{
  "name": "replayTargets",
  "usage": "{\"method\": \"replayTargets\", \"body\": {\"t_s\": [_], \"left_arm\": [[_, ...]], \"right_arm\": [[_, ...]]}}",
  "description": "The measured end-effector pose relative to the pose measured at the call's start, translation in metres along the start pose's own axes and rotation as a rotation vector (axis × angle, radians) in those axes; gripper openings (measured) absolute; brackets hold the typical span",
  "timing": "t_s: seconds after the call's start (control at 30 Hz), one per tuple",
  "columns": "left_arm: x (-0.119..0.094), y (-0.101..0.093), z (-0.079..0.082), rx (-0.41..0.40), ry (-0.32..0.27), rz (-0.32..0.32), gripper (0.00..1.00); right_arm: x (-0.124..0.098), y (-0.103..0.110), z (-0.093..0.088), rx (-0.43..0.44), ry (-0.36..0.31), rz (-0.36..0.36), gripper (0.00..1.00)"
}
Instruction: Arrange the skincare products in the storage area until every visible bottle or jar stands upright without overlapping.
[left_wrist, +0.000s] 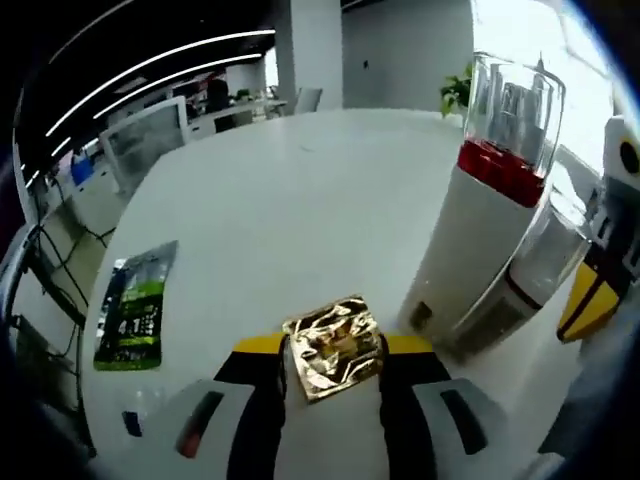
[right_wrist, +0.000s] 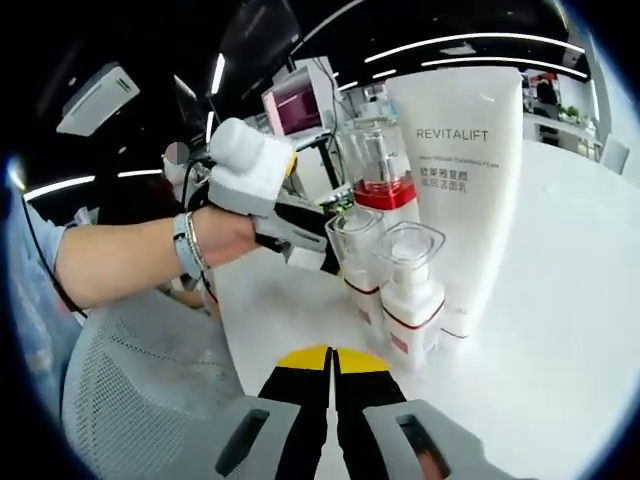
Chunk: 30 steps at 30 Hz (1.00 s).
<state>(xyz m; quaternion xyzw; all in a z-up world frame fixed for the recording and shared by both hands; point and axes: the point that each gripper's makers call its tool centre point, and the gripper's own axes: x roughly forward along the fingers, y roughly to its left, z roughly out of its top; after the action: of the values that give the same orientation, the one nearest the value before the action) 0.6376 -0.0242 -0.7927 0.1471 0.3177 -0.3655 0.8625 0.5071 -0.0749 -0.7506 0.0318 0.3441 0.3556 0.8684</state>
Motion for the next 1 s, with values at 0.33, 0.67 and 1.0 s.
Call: {"method": "replayTargets", "body": {"t_s": [0.33,0.67,1.0], "left_arm": [[0.006,0.005,-0.009,-0.025,-0.002,-0.001,0.37],[0.006,0.006,-0.008,-0.059,-0.023,0.058,0.37],[0.004,0.007,-0.012,-0.120,-0.046,0.066,0.34]], "right_arm": [[0.001,-0.001,-0.003,0.014,0.011,0.004,0.00],[0.002,0.001,-0.005,0.028,0.017,0.011,0.00],[0.001,0.011,-0.005,0.048,0.014,0.048,0.00]]}}
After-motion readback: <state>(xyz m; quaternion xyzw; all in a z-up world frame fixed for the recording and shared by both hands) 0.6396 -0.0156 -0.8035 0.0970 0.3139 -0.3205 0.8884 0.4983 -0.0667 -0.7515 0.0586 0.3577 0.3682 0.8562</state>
